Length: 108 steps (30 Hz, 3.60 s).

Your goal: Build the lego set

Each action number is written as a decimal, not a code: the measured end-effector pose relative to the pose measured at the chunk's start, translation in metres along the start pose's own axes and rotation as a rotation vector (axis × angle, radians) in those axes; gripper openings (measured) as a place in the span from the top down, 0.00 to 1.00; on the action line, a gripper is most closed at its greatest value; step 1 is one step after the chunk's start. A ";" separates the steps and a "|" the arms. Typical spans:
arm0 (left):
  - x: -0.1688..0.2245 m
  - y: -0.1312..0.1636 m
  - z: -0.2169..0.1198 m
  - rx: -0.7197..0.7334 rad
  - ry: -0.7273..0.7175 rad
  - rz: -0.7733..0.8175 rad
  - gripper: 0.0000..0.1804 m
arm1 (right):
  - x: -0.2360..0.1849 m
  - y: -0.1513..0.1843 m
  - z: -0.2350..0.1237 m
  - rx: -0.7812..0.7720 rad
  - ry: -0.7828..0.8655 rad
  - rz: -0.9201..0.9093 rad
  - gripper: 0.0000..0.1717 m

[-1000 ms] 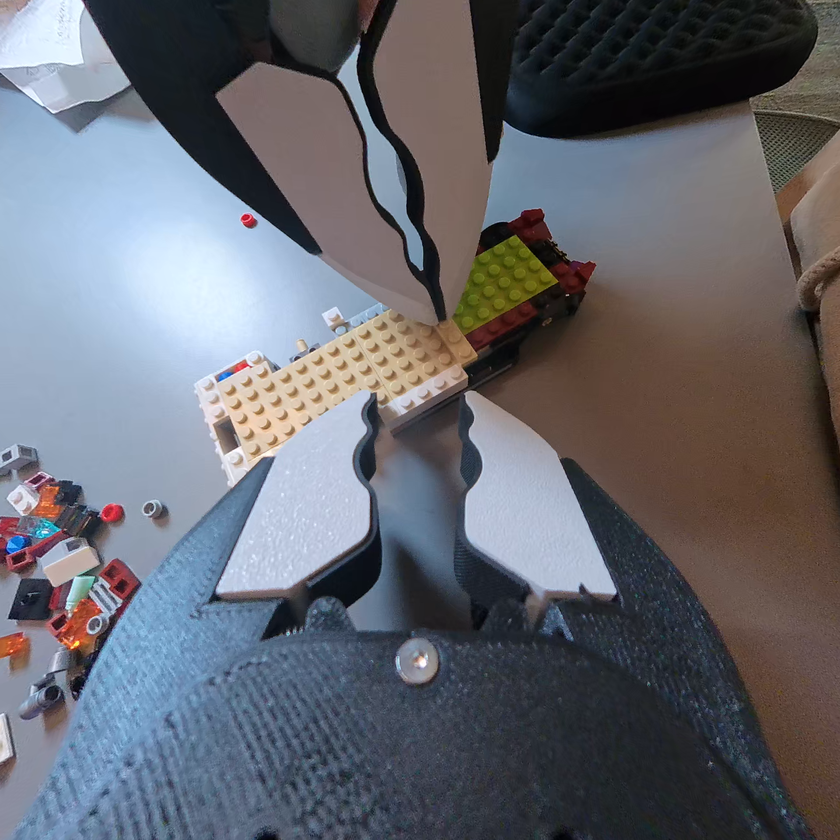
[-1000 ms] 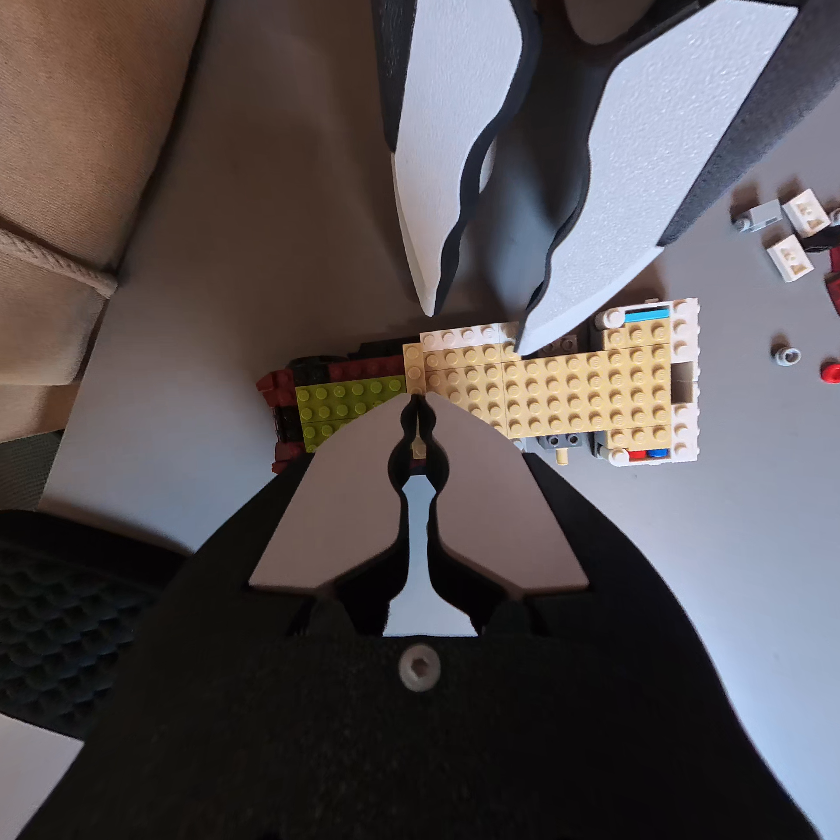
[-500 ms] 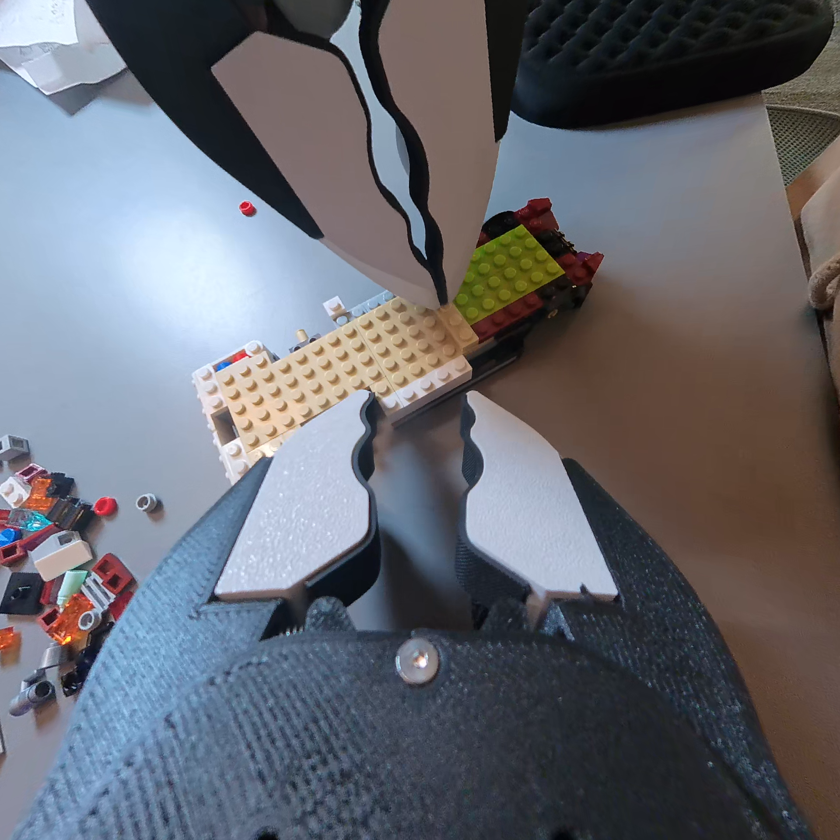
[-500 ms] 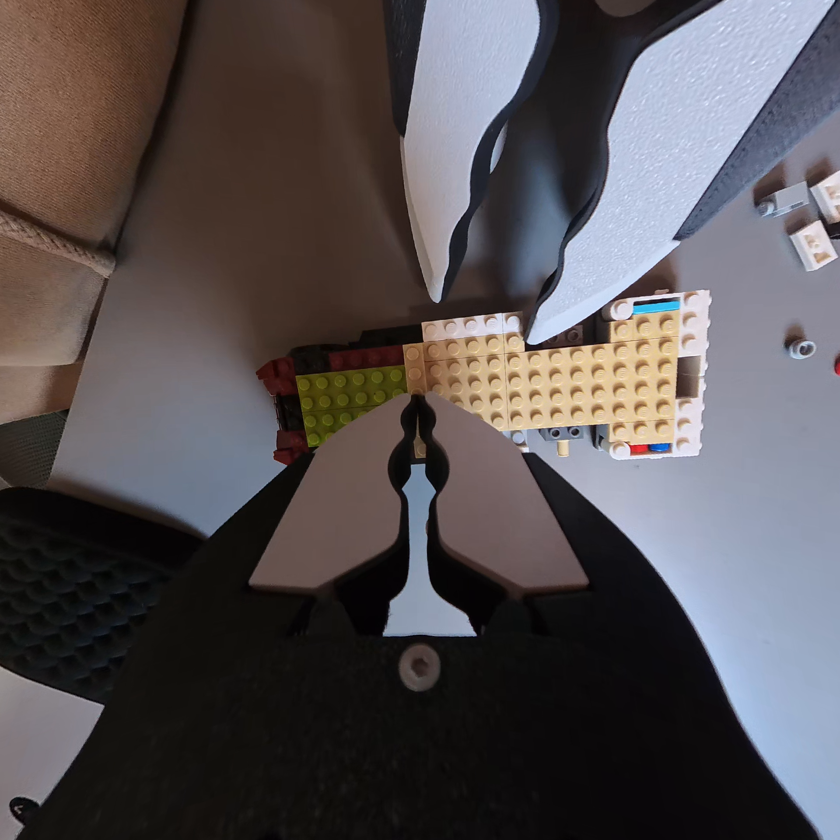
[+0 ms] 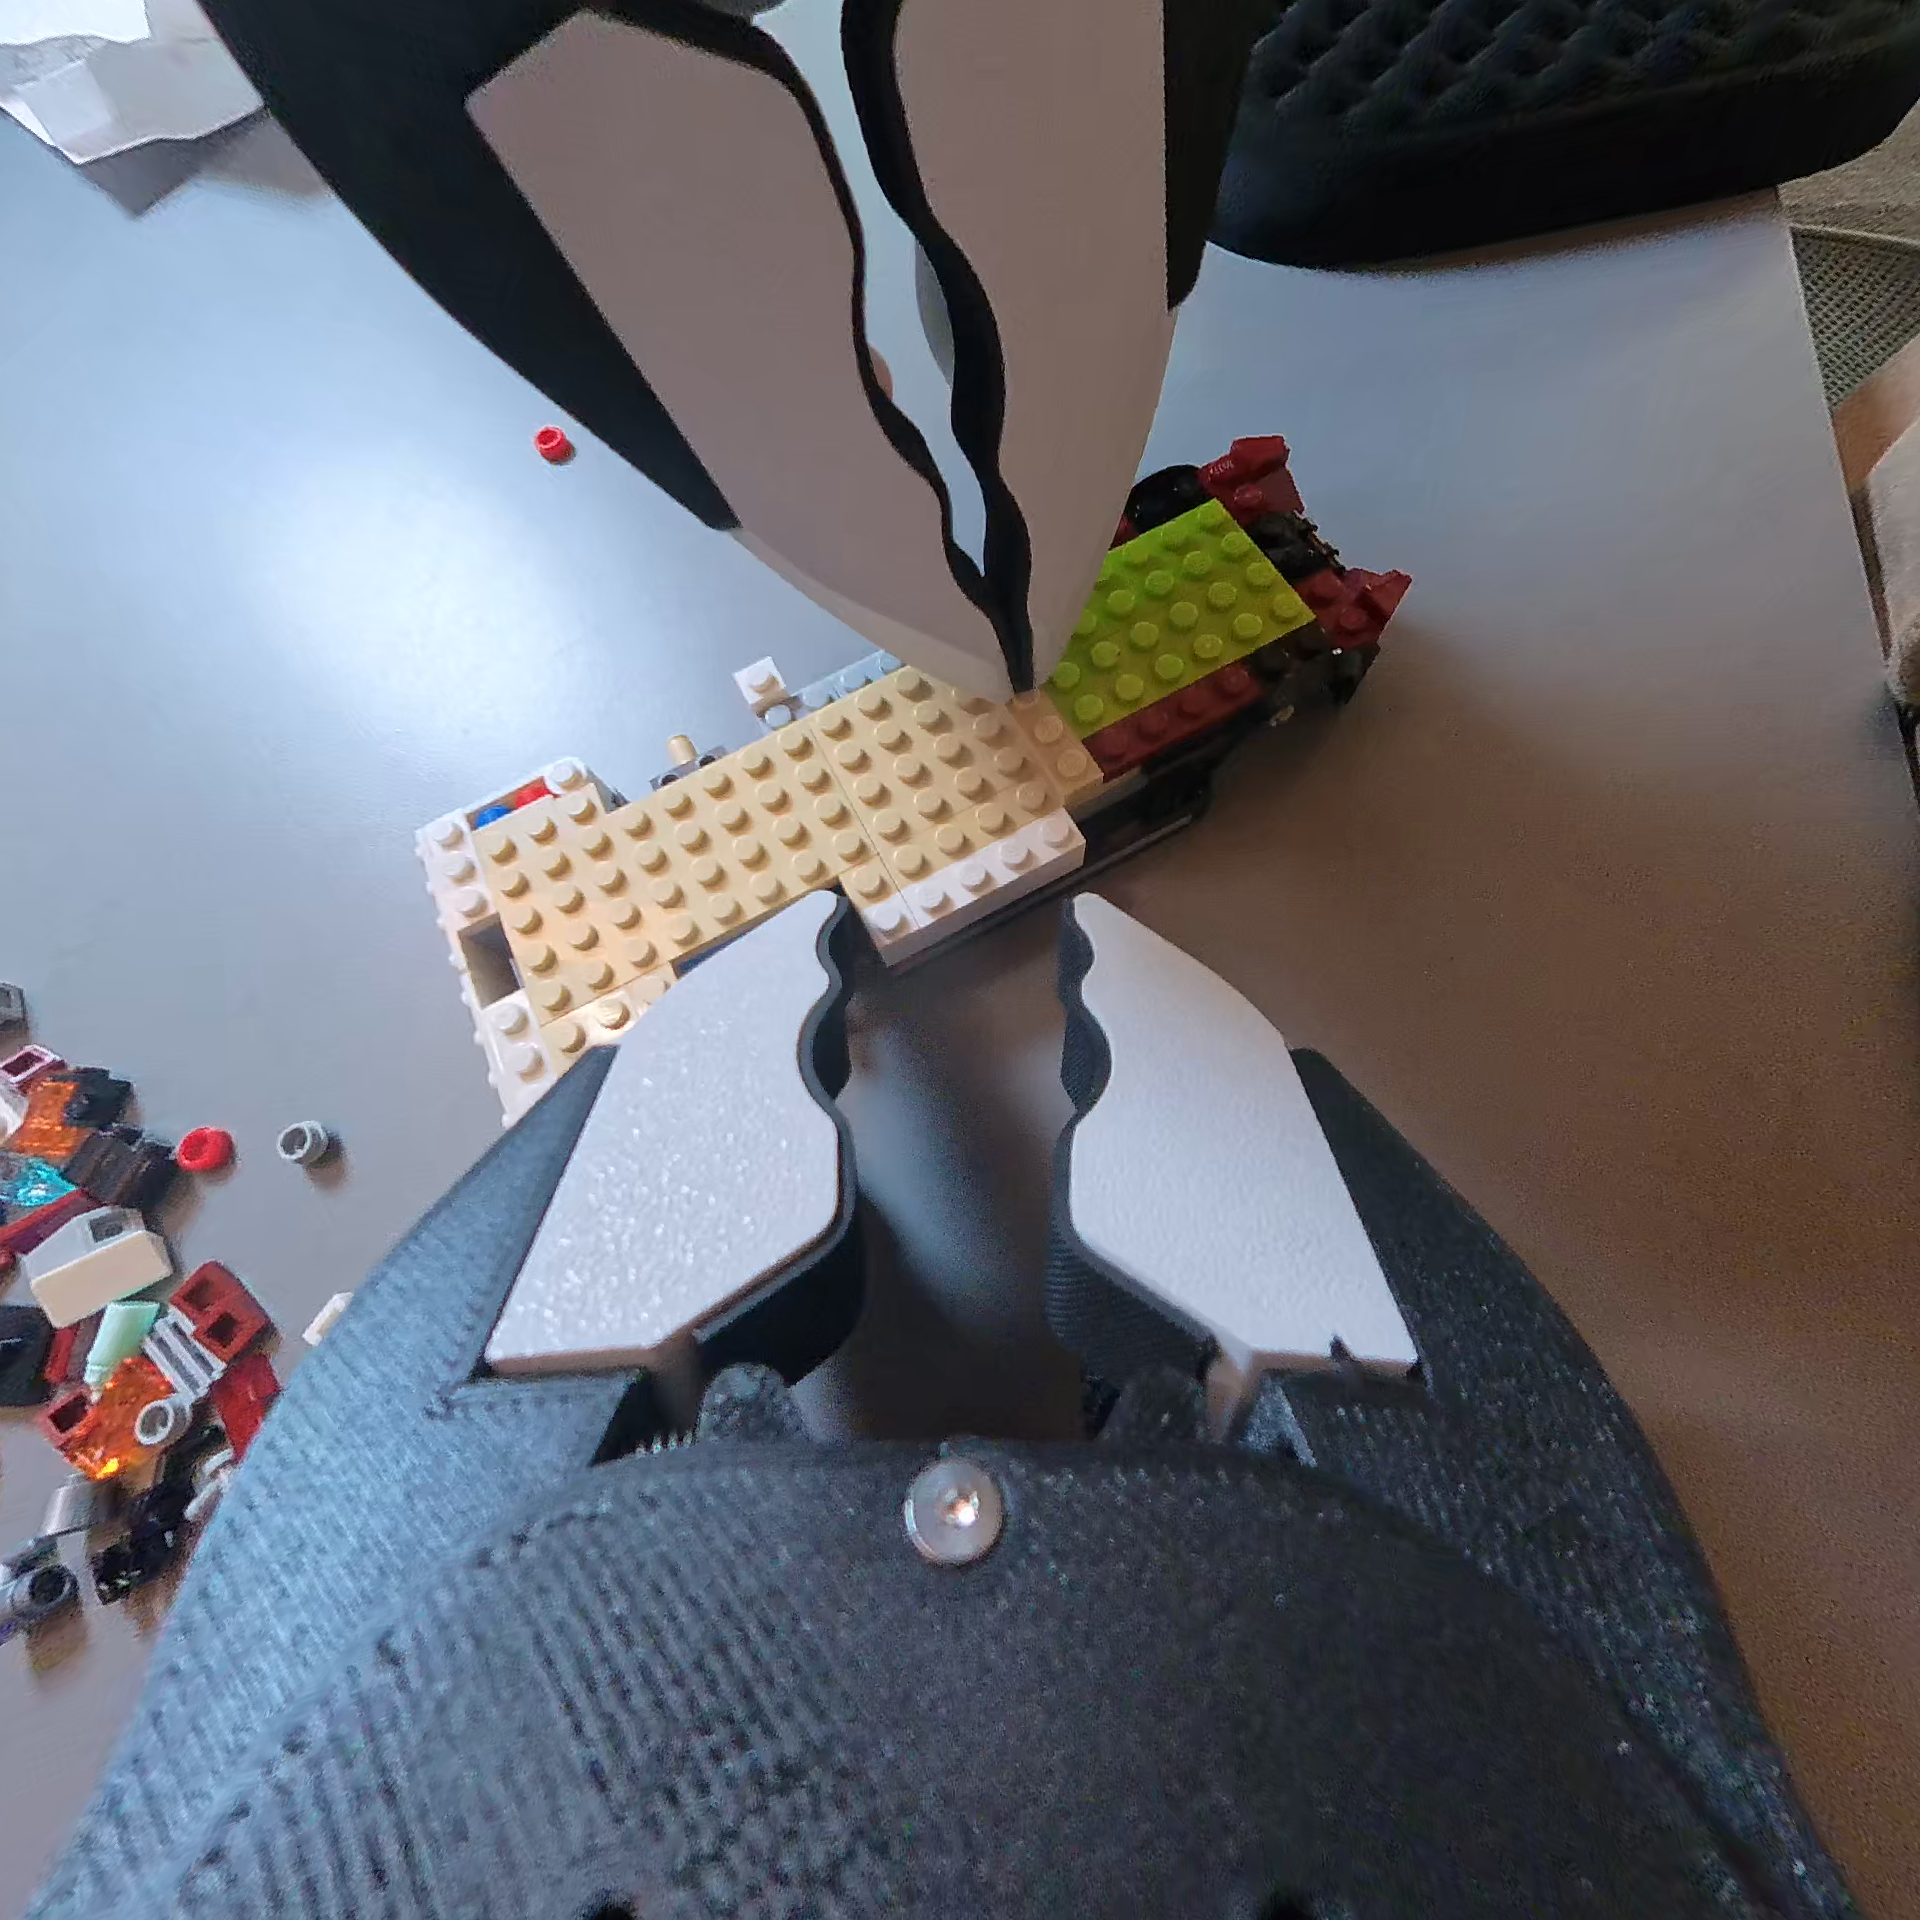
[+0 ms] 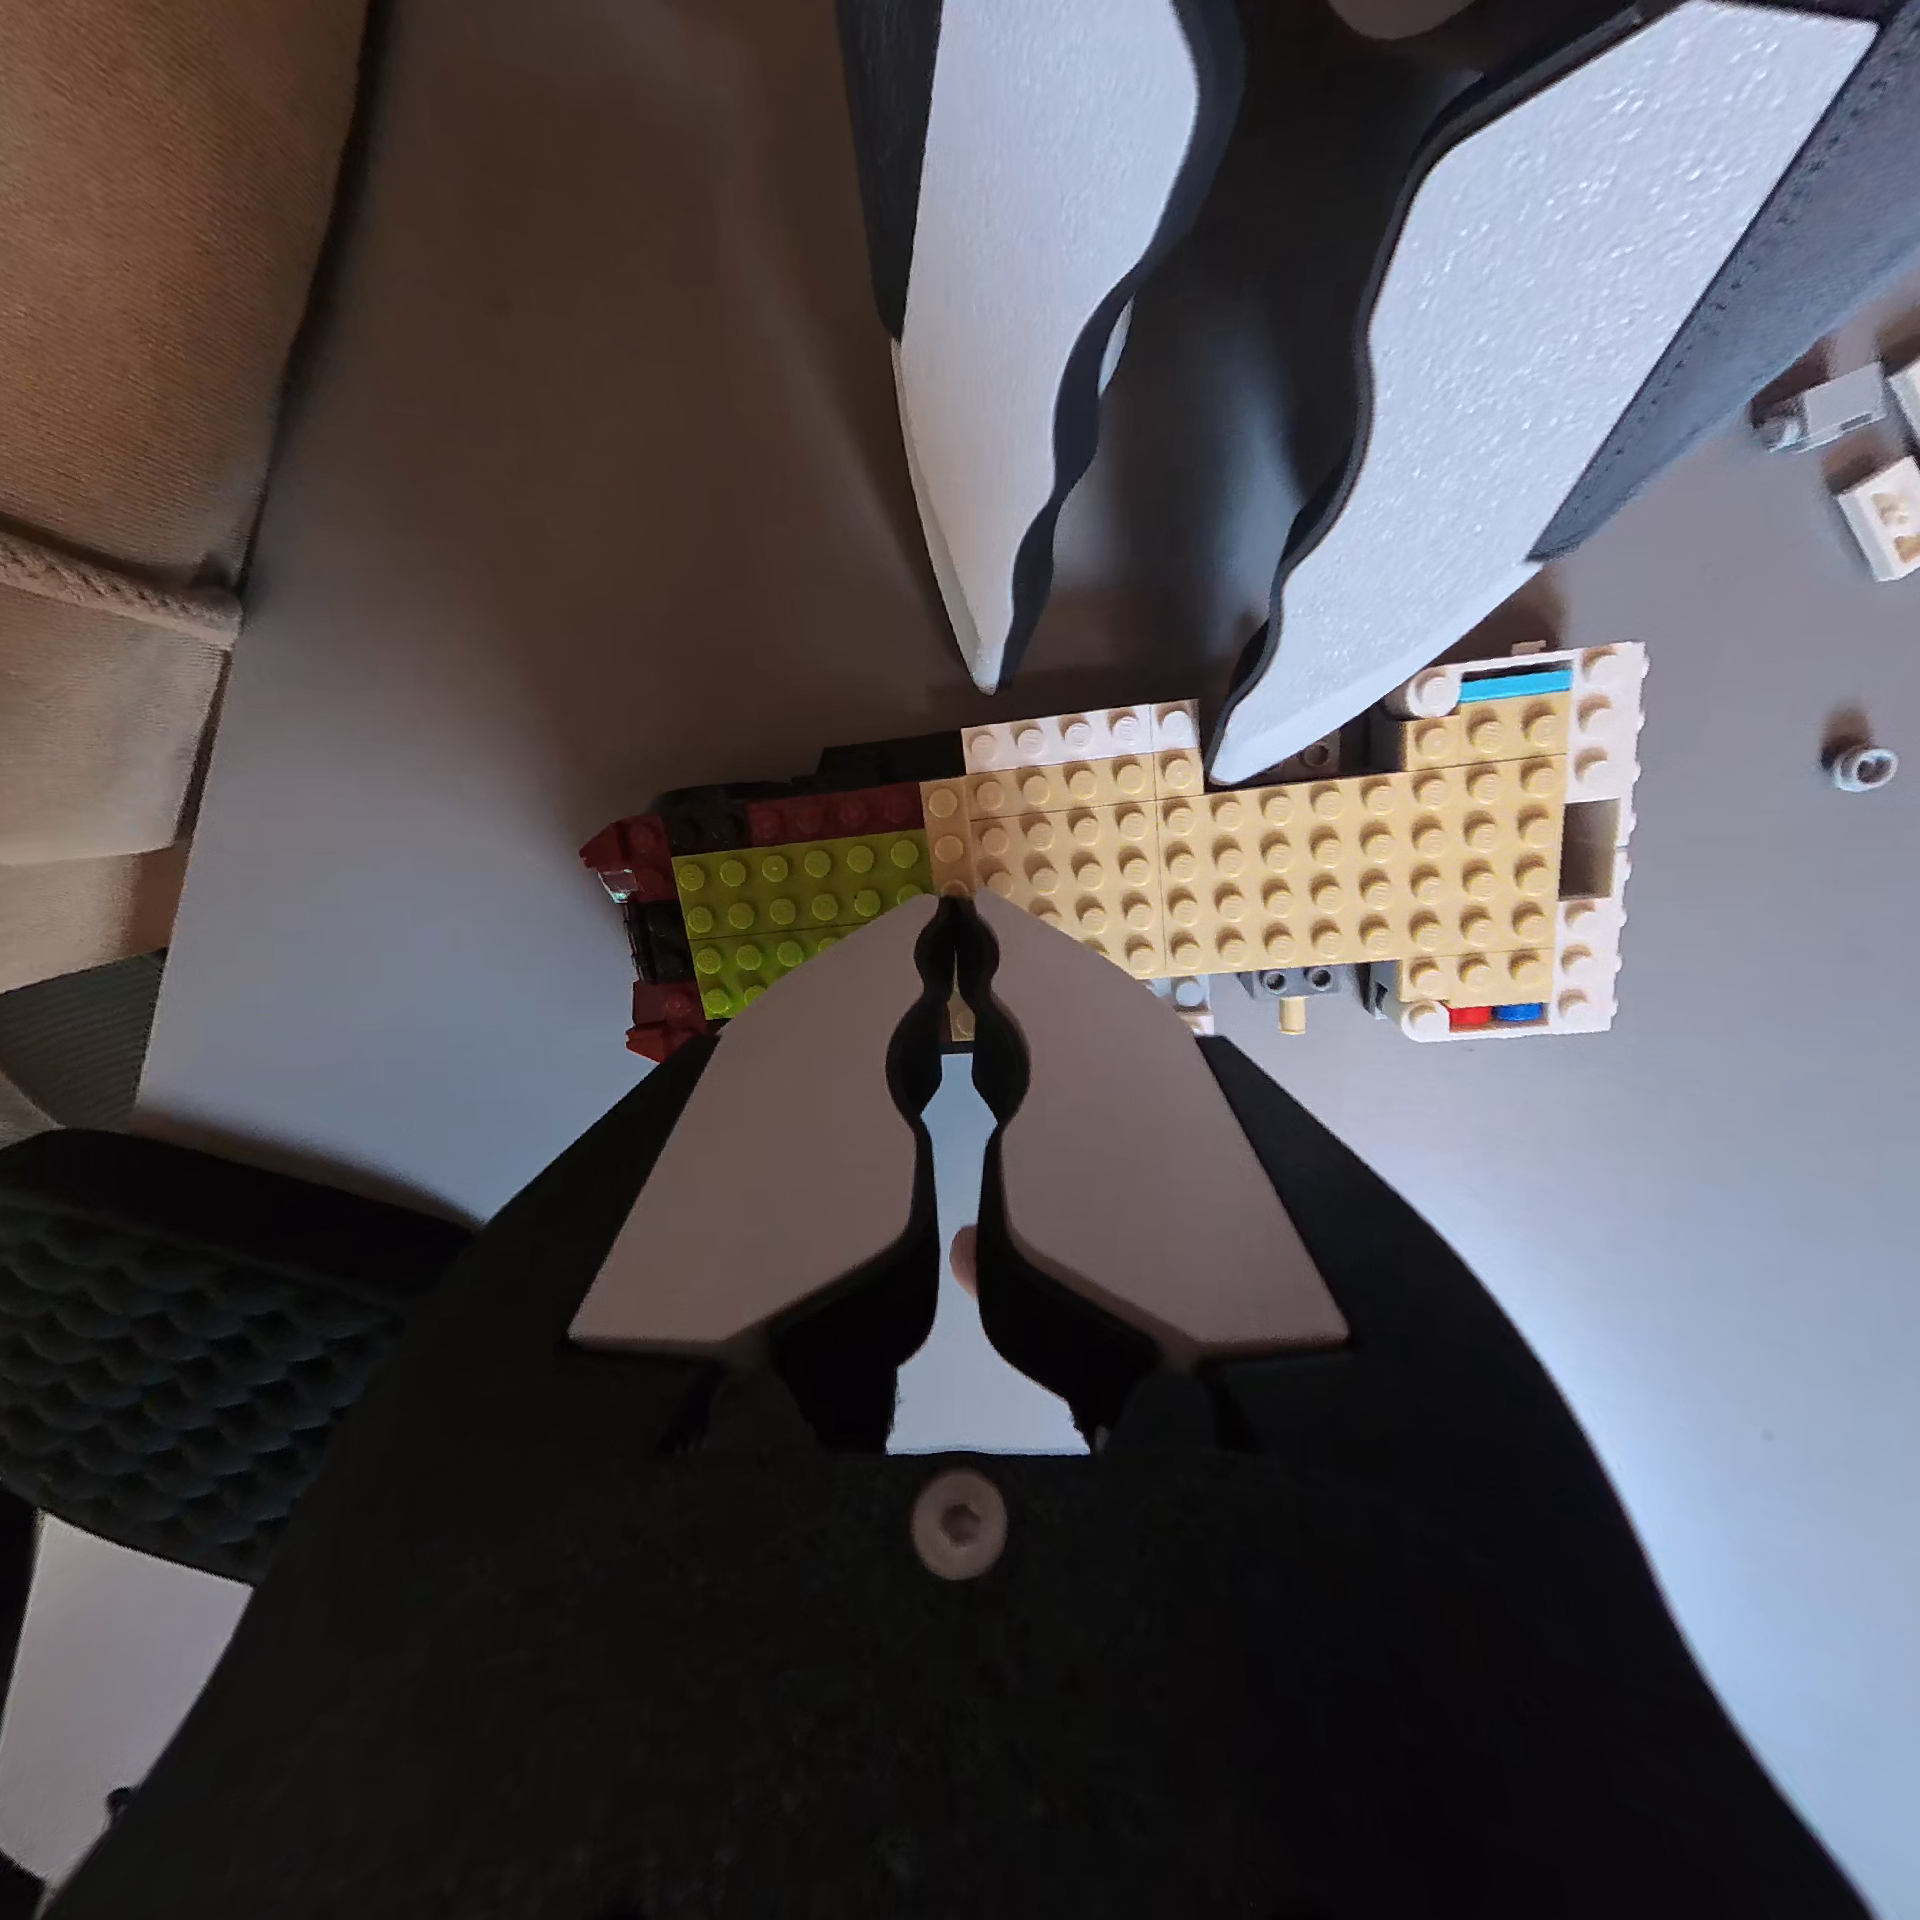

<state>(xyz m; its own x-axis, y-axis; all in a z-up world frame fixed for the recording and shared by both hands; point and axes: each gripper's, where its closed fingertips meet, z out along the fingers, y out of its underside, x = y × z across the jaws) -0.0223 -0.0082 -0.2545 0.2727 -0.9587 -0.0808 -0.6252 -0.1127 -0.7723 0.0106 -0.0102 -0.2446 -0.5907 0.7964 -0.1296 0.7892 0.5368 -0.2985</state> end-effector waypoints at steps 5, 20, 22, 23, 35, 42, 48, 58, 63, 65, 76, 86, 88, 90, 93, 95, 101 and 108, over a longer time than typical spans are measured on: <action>0.000 -0.001 0.000 0.008 0.007 -0.021 0.79 | 0.000 -0.001 0.000 -0.004 -0.002 0.029 1.00; 0.002 0.003 -0.002 -0.028 -0.023 0.009 0.80 | -0.018 0.011 -0.018 0.405 0.419 0.648 0.69; 0.003 0.003 -0.003 -0.034 -0.022 0.014 0.80 | -0.029 0.010 -0.009 0.452 0.440 0.801 0.63; 0.003 0.003 -0.003 -0.036 -0.024 0.015 0.80 | -0.032 0.011 -0.004 0.438 0.477 0.837 0.61; 0.006 0.004 -0.003 -0.053 -0.044 0.020 0.81 | -0.038 0.003 0.012 0.325 0.638 0.914 0.54; 0.010 0.004 -0.005 -0.057 -0.029 0.037 0.82 | -0.040 0.015 0.019 0.272 0.552 0.837 0.62; 0.022 -0.001 -0.014 -0.020 0.075 0.023 0.84 | -0.033 0.033 0.011 0.220 0.472 0.496 0.62; -0.014 -0.004 -0.032 0.005 -0.072 0.021 0.56 | -0.015 0.048 0.004 0.206 0.340 0.291 0.62; -0.013 0.010 -0.024 -0.073 -0.060 0.040 0.51 | -0.010 0.033 -0.019 0.357 0.364 0.373 0.64; -0.018 0.013 -0.024 -0.083 -0.068 0.032 0.50 | -0.008 0.028 -0.022 0.374 0.382 0.402 0.68; -0.025 0.026 -0.022 -0.115 -0.087 0.019 0.59 | 0.014 0.011 -0.013 0.335 0.424 0.543 0.95; -0.023 0.026 -0.023 -0.121 -0.091 0.011 0.59 | 0.014 0.012 -0.009 0.178 0.389 0.524 1.00; -0.023 0.026 -0.023 -0.120 -0.092 0.009 0.59 | 0.014 0.012 -0.009 0.155 0.385 0.516 1.00; -0.023 0.026 -0.023 -0.120 -0.093 0.008 0.59 | 0.013 0.012 -0.008 0.150 0.392 0.514 1.00; -0.023 0.026 -0.023 -0.120 -0.093 0.007 0.59 | 0.013 0.013 -0.008 0.155 0.415 0.523 1.00; -0.023 0.026 -0.023 -0.120 -0.094 0.007 0.59 | 0.013 0.012 -0.008 0.156 0.426 0.519 1.00; -0.028 0.028 -0.024 -0.124 -0.118 -0.013 0.59 | 0.022 0.004 -0.022 0.392 0.491 0.565 0.90; -0.046 0.032 -0.027 -0.123 -0.189 -0.076 0.59 | 0.048 0.010 -0.084 0.779 0.814 0.570 0.70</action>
<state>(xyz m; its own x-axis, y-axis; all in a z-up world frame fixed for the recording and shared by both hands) -0.0746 0.0249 -0.2586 0.4470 -0.8818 -0.1505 -0.6787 -0.2247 -0.6992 0.0043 0.0562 -0.1743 0.2929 0.9495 0.1126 0.4257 -0.0241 -0.9046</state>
